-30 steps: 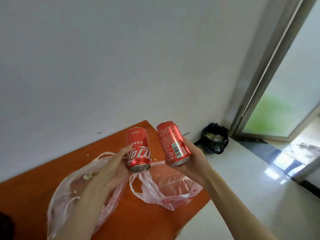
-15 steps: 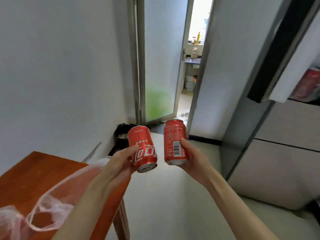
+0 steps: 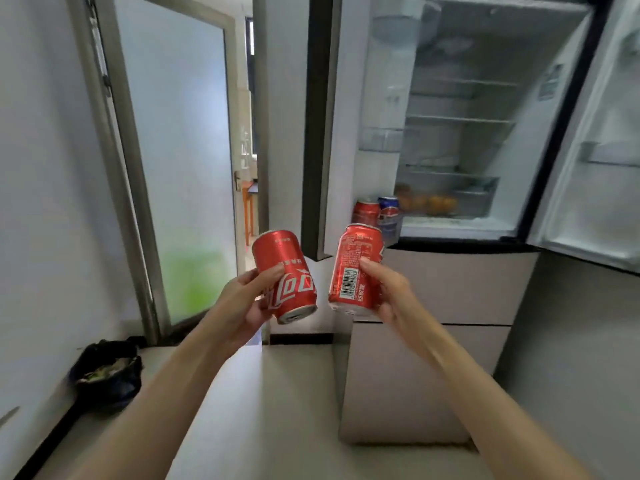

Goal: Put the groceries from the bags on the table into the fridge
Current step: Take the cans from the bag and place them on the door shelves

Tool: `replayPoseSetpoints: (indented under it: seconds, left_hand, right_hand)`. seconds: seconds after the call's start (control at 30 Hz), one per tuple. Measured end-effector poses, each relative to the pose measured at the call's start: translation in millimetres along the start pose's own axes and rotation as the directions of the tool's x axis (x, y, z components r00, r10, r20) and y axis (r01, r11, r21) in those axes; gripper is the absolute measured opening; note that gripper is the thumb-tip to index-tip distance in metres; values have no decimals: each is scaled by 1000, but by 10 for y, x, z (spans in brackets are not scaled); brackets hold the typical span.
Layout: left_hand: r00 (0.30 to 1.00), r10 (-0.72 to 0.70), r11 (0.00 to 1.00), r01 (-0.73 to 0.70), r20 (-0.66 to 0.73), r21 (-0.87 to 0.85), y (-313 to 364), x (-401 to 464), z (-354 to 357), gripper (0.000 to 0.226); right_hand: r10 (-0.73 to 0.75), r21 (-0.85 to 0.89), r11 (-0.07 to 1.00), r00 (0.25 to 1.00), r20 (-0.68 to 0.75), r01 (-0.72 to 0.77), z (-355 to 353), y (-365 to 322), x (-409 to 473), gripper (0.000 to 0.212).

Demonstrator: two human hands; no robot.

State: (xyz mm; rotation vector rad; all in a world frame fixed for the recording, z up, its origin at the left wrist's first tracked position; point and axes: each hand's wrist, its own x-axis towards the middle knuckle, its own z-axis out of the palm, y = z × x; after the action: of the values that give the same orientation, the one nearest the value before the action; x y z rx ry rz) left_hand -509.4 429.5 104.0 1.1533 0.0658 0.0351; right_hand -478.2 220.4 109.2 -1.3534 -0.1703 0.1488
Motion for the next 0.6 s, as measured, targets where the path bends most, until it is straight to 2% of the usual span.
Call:
replayPoseSetpoints:
  seconds: [0.07,0.13,0.2,0.3,0.4,0.53,0.6]
  left_hand:
    - [999,41,999,-42,16,27,70,193,388,59]
    - [995,88,993,-91,44,79,186,376,738,57]
    - [988,144,979,-149,49,139,313,590,1031,50]
    - [964,261,937,-268,59,225,529,900,1434,55]
    - [913,404,860,-403,66,314,759,1208,1772,54]
    - [833,549,758,-531,69,379,1096,1659,2143,59]
    - [796,600,708,-576,82,408,1283,1869,2310,60]
  right_hand:
    - [-60,-74,996,998,-22,58,-277,-256,103,22]
    - [-117,-110,987,992,-36,113,-496,-519,236,34]
    - [-174,-103,981,983,-67,166,-678,-783,431,38]
    - [-246,-52,969,963,-109,242,-894,-1143,772,35]
    - [-325,-38,946,938,-119,323,-1056,-1438,1136,28]
    - [-462,-110,886,876,-138,450,-1234,-1775,1687,54]
    - [-506,-105,862,850,-145,496,-1290,-1982,1953,59]
